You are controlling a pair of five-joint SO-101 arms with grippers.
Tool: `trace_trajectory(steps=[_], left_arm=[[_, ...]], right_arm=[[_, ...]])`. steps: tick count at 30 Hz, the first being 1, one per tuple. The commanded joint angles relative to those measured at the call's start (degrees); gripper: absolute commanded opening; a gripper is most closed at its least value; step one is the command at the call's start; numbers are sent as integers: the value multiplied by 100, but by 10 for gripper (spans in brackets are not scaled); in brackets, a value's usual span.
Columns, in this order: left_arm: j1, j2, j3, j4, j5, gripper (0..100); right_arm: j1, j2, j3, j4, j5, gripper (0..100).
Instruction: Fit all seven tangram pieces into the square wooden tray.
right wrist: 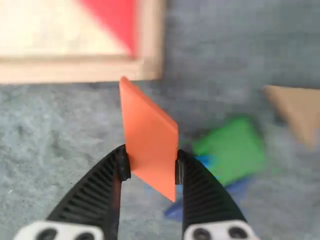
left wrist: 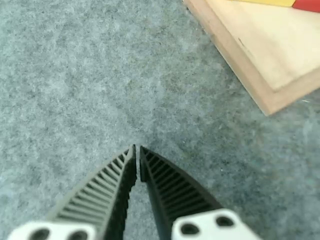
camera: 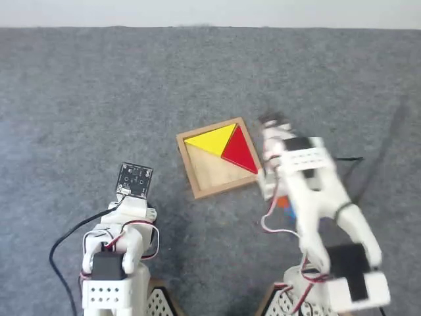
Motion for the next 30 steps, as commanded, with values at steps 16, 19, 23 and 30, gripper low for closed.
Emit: trace_trajectory(steps=[16,19,23,30], left_arm=[[-18,-114,-66,26,53,13],[-18,-114,-66,26,53,13],[-18,-114,-66,26,53,13],[-18,-114,-66,26,53,13]], right_arm=[[2589,4207,-6136,1200,818,7],[2958,4391,-6242,1086,844,7],[3547,4330,-6233,1402,1530,9],[4171,3881,-6084,2000,2171,128]])
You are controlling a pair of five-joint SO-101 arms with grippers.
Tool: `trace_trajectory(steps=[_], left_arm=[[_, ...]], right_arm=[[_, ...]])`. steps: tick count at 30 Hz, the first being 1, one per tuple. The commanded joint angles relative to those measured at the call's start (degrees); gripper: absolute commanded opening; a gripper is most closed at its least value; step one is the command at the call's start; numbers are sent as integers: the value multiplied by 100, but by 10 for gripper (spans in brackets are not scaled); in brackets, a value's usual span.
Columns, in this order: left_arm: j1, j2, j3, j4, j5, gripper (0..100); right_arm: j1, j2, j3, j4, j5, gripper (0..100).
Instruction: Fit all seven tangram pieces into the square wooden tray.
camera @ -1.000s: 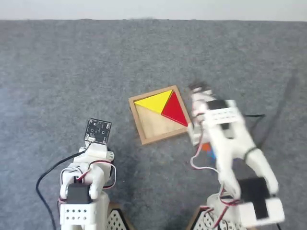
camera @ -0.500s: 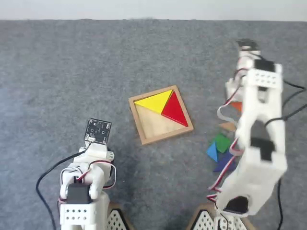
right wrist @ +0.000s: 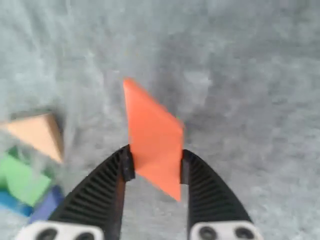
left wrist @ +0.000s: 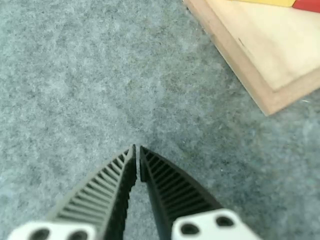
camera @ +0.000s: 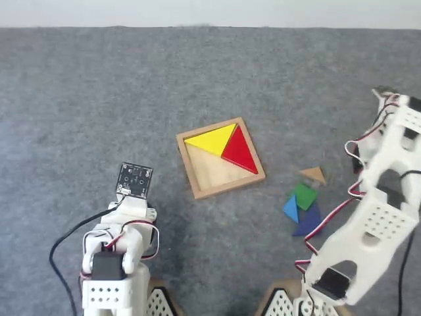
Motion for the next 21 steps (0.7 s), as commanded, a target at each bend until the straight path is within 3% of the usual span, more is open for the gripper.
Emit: trace_trajectory(steps=[1,6,10,15,18,21], left_arm=[[-18,-114,-66,26,53,13],[-18,-114,-66,26,53,13],[-18,-114,-66,26,53,13],[-18,-114,-66,26,53,13],[-18,-114,-66,26,53,13],[-18,-114,-66,26,53,13]], right_arm=[[514,-664,-9,-198,70,125],[708,-1209,1424,-1042,167,119],[347,-2308,3033,-1666,360,122],[-180,-3855,4782,-2431,255,232],[-277,-4251,5116,-2413,202,307],[-295,-4198,5143,-2396,185,313]])
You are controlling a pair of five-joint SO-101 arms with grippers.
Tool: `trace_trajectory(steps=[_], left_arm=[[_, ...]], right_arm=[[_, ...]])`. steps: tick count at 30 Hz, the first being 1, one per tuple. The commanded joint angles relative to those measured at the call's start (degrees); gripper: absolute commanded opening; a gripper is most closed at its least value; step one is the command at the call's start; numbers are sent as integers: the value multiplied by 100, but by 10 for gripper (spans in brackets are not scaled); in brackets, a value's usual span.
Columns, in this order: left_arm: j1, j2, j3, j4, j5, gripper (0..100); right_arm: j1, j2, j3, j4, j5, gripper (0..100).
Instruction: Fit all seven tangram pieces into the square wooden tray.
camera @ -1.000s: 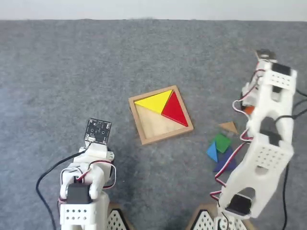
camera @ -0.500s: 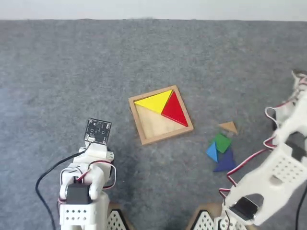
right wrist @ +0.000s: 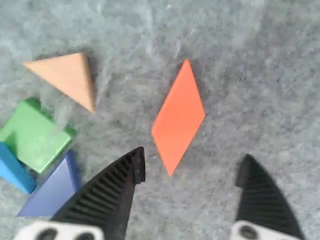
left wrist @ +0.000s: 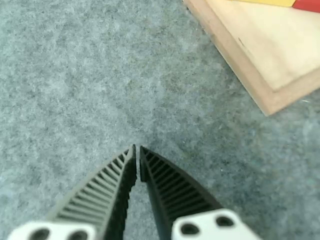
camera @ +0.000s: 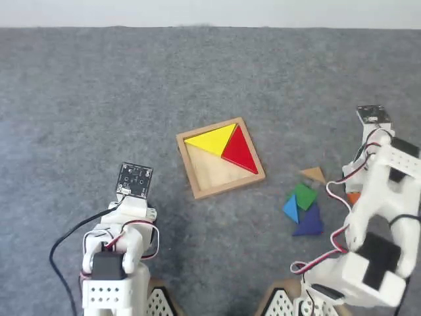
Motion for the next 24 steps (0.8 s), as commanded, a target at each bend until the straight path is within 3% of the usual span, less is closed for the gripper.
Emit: trace_trajectory(steps=[1,11,17,24], left_arm=[[-18,-114,-66,26,53,13],[-18,-114,-66,26,53,13],[-18,-114,-66,26,53,13],[-18,-114,-66,26,53,13]], right_arm=[[-127,-303,-9,-75,-70,305],[-1244,848,-536,-110,-229,274],[-1182,1815,-993,-75,-466,275],[-549,2053,-1231,-110,-475,275]])
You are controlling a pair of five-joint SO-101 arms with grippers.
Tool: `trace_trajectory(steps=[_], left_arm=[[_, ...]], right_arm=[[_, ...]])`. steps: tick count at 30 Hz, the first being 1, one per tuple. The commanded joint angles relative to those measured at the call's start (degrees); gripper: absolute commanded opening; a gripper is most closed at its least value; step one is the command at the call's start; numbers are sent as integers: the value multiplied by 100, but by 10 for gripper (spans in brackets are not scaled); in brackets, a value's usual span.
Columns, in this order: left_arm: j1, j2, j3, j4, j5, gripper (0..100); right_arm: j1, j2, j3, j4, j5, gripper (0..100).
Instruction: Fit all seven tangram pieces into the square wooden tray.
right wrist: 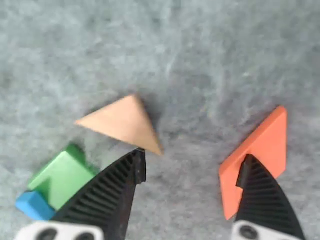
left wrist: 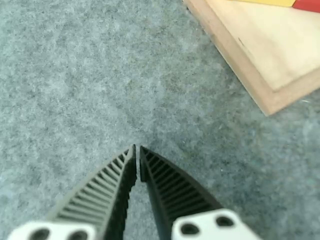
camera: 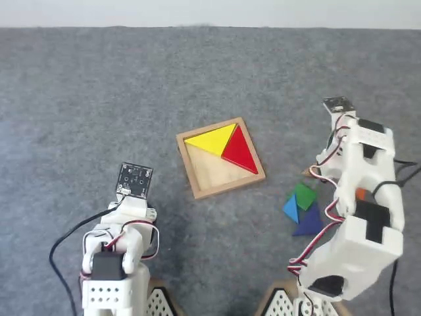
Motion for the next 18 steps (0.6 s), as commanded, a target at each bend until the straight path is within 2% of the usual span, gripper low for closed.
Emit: trace_trajectory(steps=[1,5,10,18], left_arm=[[-18,-114,-66,26,53,13],[-18,-114,-66,26,53,13],[-18,-114,-66,26,53,13],[-18,-114,-66,26,53,13]], right_arm=[[391,145,-70,-48,-62,275],[558,22,-79,-48,-105,276],[699,-602,-70,-31,-747,277],[1138,-1068,-70,-66,-3059,277]])
